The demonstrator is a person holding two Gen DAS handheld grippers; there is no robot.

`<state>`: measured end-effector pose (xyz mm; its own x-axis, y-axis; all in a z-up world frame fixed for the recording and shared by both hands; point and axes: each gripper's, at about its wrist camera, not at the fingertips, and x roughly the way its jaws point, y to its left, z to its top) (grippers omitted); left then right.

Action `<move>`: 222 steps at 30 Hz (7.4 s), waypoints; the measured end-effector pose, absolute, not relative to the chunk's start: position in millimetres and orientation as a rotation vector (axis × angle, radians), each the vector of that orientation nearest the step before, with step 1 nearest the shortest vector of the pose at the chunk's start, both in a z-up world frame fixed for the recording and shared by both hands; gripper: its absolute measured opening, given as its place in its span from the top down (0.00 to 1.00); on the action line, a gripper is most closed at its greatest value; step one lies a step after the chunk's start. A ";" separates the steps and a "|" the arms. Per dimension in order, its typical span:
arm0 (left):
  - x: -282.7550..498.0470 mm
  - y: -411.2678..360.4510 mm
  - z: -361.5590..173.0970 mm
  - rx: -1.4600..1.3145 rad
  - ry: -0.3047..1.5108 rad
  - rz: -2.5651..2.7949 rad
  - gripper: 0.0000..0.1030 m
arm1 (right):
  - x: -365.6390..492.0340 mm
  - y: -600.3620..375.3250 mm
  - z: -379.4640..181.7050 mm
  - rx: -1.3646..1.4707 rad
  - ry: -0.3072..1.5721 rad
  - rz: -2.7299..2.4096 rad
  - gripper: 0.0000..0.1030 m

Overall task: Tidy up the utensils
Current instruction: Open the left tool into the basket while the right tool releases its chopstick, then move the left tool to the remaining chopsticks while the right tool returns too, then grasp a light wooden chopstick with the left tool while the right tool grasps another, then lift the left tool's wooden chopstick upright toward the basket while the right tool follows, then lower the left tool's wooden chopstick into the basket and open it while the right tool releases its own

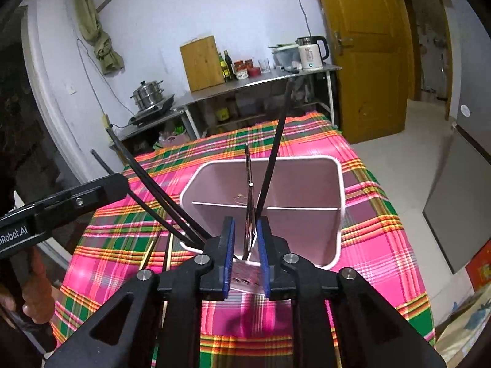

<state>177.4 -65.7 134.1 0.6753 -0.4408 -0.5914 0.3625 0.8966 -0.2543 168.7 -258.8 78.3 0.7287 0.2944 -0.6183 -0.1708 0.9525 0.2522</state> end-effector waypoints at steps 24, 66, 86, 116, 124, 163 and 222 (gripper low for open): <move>107.6 45.1 93.2 -0.157 0.691 -0.215 0.60 | 110.8 -216.6 78.8 0.112 0.699 0.409 0.73; 145.7 37.4 -38.3 -0.003 0.928 -0.067 0.53 | 176.7 -101.1 -48.1 -0.050 1.002 0.507 0.88; 119.0 44.8 -38.9 -0.092 0.913 0.109 0.93 | 153.7 -117.2 -48.1 -0.005 1.008 0.424 0.96; 163.8 75.6 -36.7 -0.225 0.950 -0.046 0.74 | 196.2 -95.0 -44.5 -0.030 1.001 0.449 0.92; 171.6 75.5 -36.8 -0.206 0.950 -0.055 0.75 | 212.0 -84.1 -50.6 -0.065 1.005 0.446 0.92; 119.7 70.2 105.8 -0.166 0.695 -0.108 0.95 | 149.3 -119.3 82.4 -0.022 0.723 0.500 0.95; 205.7 -72.3 176.8 -0.138 0.648 -0.414 0.96 | 185.4 -244.1 159.9 0.118 0.495 0.267 0.95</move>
